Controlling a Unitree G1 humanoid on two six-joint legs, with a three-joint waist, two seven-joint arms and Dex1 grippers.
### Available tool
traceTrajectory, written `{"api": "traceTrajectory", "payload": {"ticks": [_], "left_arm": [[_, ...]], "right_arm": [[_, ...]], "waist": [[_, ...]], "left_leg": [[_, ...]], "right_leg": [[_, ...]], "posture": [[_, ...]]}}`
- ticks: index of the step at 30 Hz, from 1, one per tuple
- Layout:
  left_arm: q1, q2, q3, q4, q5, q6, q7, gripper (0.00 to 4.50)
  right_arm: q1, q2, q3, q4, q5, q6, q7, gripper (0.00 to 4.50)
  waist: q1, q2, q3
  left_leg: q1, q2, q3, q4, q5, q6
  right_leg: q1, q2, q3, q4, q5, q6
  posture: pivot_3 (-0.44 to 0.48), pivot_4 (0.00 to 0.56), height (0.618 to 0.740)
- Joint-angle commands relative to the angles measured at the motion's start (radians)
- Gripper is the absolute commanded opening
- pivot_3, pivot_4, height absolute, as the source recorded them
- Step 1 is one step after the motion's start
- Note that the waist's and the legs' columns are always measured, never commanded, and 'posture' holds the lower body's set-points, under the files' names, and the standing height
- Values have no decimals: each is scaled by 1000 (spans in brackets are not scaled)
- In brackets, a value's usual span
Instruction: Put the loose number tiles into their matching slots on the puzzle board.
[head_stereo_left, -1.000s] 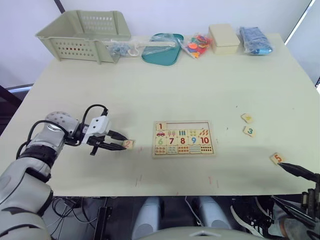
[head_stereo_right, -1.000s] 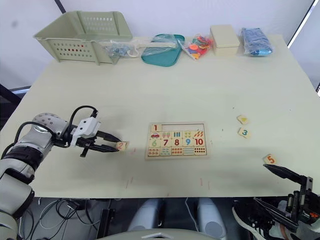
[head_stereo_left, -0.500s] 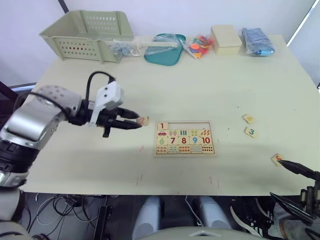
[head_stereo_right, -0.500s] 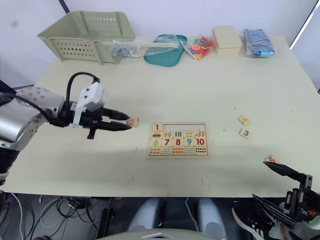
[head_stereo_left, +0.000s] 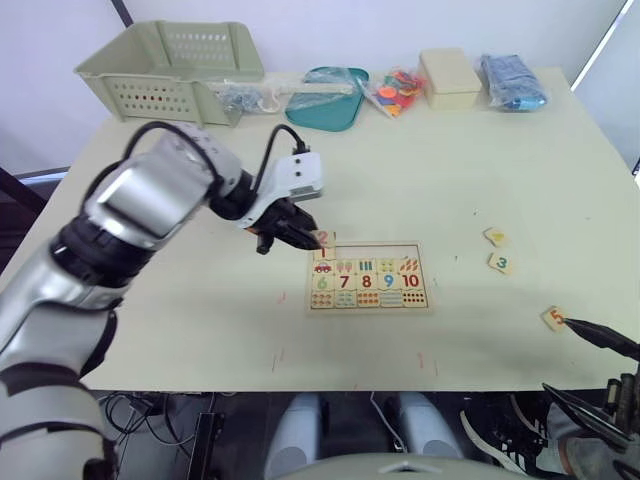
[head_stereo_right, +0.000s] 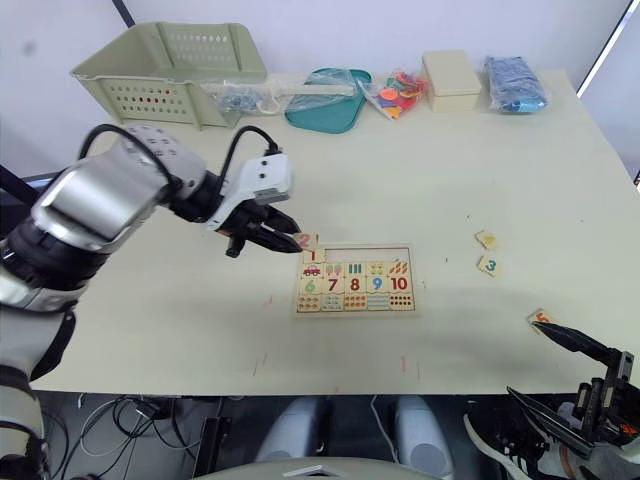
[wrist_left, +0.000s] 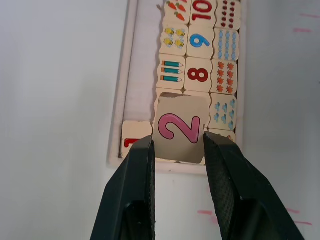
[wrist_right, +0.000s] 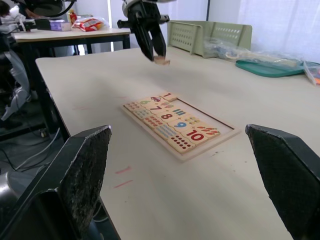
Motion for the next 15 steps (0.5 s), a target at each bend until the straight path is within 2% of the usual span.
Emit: {"api": "traceTrajectory", "payload": {"ticks": [1,4,7,15], "left_arm": [[-71,-48,-67,76,81,23,-31,922],[-96,-94,-94,135,118,8,-46,922],[-127,-177,-129,227,168,-6,-42,922],[-130,-290,-144,331,249,-28,-16,922]], "right_arm": [[10,2,-17,-30,12,-20,-6,4500],[11,2,-16,-28,12,-24,-5,4500],[9,7,-10,-26,6,-33,-7,4500],[11,26,2,-23,-3,-50,-14,4500]], "waist": [[0,0,0],[-1,0,0],[1,0,0],[0,0,0]], "left_leg": [[0,0,0,0,0,0],[0,0,0,0,0,0],[0,0,0,0,0,0],[-1,0,0,0,0,0]], "right_leg": [[0,0,0,0,0,0],[0,0,0,0,0,0],[0,0,0,0,0,0],[0,-1,0,-1,0,0]], "posture": [[0,150,740],[0,150,740],[0,150,740],[0,150,740]]}}
